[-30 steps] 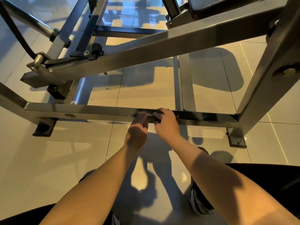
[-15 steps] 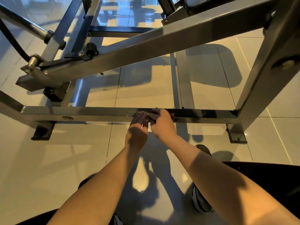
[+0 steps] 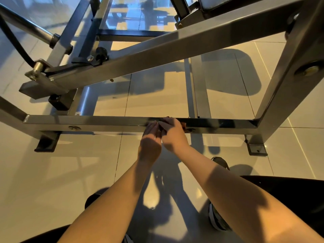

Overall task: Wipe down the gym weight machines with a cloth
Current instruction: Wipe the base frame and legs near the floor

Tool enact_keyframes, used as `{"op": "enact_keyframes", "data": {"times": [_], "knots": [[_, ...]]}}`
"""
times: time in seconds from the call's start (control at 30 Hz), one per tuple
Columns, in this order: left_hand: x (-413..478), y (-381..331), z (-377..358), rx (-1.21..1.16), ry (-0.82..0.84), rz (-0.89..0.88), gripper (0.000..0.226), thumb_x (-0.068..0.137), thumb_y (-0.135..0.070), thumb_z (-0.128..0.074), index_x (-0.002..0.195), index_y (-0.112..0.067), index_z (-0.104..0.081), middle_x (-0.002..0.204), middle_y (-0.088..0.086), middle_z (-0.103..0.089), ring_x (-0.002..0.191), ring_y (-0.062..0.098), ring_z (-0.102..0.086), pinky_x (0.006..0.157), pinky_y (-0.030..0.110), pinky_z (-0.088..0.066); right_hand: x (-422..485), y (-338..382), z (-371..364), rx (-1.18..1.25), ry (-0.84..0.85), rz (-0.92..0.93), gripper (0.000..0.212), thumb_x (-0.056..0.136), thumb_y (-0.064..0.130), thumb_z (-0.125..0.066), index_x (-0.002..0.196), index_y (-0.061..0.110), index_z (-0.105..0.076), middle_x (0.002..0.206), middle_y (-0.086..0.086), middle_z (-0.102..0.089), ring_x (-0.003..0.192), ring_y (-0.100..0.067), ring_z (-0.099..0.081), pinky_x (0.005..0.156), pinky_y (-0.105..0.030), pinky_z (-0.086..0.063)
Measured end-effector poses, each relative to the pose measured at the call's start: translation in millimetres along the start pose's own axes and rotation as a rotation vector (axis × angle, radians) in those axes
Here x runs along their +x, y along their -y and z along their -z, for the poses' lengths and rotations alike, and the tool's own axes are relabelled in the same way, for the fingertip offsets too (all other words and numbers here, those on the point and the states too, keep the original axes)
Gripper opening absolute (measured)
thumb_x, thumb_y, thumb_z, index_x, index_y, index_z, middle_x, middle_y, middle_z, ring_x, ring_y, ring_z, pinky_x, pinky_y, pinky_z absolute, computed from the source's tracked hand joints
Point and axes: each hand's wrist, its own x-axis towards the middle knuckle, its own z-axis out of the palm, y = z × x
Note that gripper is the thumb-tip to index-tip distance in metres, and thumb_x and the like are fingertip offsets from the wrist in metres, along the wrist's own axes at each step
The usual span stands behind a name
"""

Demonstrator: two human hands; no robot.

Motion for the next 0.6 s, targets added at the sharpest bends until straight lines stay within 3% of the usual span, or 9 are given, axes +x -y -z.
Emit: {"op": "enact_keyframes", "data": {"times": [0.13,0.27,0.5,0.6], "knots": [[-1.9,-3.6,4.0,-0.021,0.014,0.007,0.037,0.103,-0.010,-0.052,0.139,-0.009,-0.060,0.151,0.003,-0.049,0.148,0.017,-0.034,0.122,0.032,-0.027,-4.6,-16.9,21.3,-0.098,-0.066,0.045,0.043,0.095,0.006,-0.055,0.136,0.018,-0.063,0.150,-0.003,-0.047,0.140,-0.025,-0.039,0.119,-0.039,-0.033],[-2.0,-2.1,9.8,0.011,0.048,-0.010,0.038,0.105,-0.015,-0.050,0.142,-0.012,-0.057,0.153,0.001,-0.048,0.148,0.013,-0.032,0.122,0.030,-0.026,-11.5,-19.9,22.6,-0.159,-0.273,-0.122,0.043,0.100,0.011,-0.049,0.143,0.015,-0.055,0.151,-0.002,-0.045,0.143,-0.024,-0.031,0.119,-0.034,-0.024],[-7.0,5.8,19.9,0.090,-0.031,0.022,0.037,0.102,-0.009,-0.051,0.138,-0.008,-0.060,0.151,0.006,-0.051,0.145,0.021,-0.039,0.118,0.026,-0.025,-1.1,2.2,2.3,-0.077,0.011,0.076,0.039,0.101,0.016,-0.054,0.139,0.024,-0.061,0.156,0.003,-0.039,0.148,-0.018,-0.028,0.121,-0.038,-0.029],[-12.4,9.9,22.7,0.089,-0.032,0.020,0.043,0.100,-0.017,-0.041,0.138,-0.003,-0.059,0.151,0.009,-0.049,0.146,0.023,-0.036,0.116,0.022,-0.020,-7.1,-10.2,9.9,-0.112,-0.151,0.035,0.039,0.098,0.012,-0.055,0.136,0.021,-0.062,0.146,0.002,-0.047,0.139,-0.020,-0.039,0.116,-0.034,-0.034]]}}
